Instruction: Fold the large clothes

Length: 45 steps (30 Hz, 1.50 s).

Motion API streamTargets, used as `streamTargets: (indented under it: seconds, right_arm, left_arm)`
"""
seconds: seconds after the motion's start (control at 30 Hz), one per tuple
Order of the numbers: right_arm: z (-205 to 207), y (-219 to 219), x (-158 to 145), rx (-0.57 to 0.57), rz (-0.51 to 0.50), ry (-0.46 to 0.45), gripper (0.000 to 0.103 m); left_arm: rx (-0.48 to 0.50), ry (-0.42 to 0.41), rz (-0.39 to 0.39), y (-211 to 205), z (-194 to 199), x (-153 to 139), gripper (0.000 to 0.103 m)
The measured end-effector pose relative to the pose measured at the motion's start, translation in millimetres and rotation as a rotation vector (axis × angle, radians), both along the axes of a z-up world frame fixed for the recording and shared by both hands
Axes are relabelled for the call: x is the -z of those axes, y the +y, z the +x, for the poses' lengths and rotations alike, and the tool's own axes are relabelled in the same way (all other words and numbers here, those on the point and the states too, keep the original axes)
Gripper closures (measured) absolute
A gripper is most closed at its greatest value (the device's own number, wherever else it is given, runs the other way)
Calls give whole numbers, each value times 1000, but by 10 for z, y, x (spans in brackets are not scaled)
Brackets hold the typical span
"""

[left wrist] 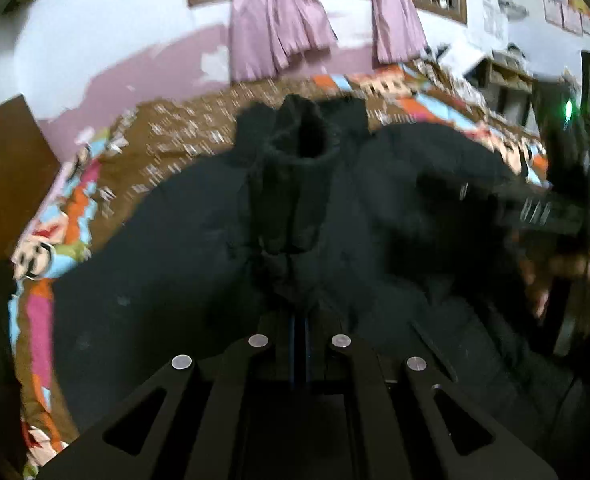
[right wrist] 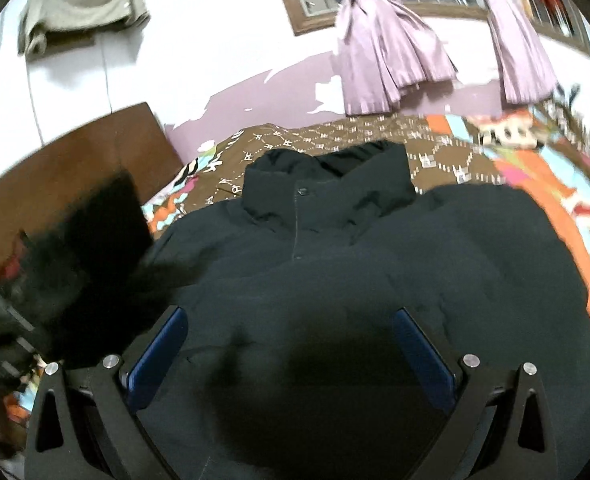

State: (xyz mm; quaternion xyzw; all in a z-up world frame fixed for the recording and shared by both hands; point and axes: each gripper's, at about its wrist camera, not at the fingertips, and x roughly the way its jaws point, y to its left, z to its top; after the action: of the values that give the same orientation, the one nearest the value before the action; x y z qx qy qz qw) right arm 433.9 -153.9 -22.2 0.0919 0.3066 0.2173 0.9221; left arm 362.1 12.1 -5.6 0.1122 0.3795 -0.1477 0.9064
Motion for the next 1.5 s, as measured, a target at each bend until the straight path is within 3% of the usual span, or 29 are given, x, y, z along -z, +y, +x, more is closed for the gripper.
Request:
streamTargets:
  seconds: [0.17,0.3,0.37,0.43,0.57,0.73,0.8,0.83,0.9,0.97,1.0,1.2,1.37,1.5]
  right_arm:
    - [179,-229,138,-74,261,149,0]
    - [265,-156,156,-160,352,232,2]
    - [302,-101,152,-189,364,260,10]
    - [347,-48,178,-191,363,300,31]
    - [433,7,256,-210,400,369,53]
    - [435,34,319,-260,432,432,92]
    - [424,16,331,-259,435,438,96]
    - [418,12,319,-261,433,433,97]
    - [384,-9,242,-269,417,398,97]
    - [304,-80,138,-267,419,358,98]
    - [248,-146,48,-261,423,325,98]
    - [-69,-577,-441,-165,338,103,98]
    - [-173,-916,-614,-36,298,16,98]
    - [-175,-1141,-586,83,262,2,99]
  left_arm:
    - [5,103,38,-52,-18,394,102]
    - [24,118,83,-118,4,507,102]
    - [27,114,95,-135,3,510,102]
    - [33,108,106,-146,19,554,102]
    - [43,91,129,-198,7,661,102]
    - [43,92,131,-203,25,645,96]
    - [48,100,109,-201,18,626,88]
    - [54,113,78,-184,13,601,85]
    - [73,130,2,-164,-42,536,65]
    - [94,106,-126,-109,-140,393,51]
    - [103,91,-153,-112,-188,345,46]
    - [122,-4,-210,-188,-252,26,46]
    - [66,-45,-170,-200,-92,-69,46]
    - [-10,-48,-178,-65,40,-61,46]
